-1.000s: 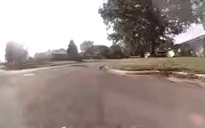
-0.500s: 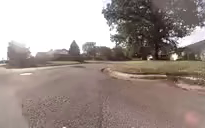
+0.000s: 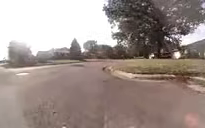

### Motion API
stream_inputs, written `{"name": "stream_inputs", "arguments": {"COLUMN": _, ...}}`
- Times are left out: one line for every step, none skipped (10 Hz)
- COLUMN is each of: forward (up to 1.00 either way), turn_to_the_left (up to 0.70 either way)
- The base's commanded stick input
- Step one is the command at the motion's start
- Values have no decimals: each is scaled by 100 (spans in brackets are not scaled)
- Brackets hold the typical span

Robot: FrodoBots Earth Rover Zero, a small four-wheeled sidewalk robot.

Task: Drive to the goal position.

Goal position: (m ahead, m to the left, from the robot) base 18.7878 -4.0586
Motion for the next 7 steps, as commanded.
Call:
{"name": "stream_inputs", "arguments": {"forward": 85, "turn_to_the_left": 0}}
{"name": "stream_inputs", "arguments": {"forward": 85, "turn_to_the_left": 0}}
{"name": "stream_inputs", "arguments": {"forward": 85, "turn_to_the_left": 0}}
{"name": "stream_inputs", "arguments": {"forward": 85, "turn_to_the_left": 0}}
{"name": "stream_inputs", "arguments": {"forward": 85, "turn_to_the_left": 0}}
{"name": "stream_inputs", "arguments": {"forward": 85, "turn_to_the_left": 0}}
{"name": "stream_inputs", "arguments": {"forward": 85, "turn_to_the_left": 0}}
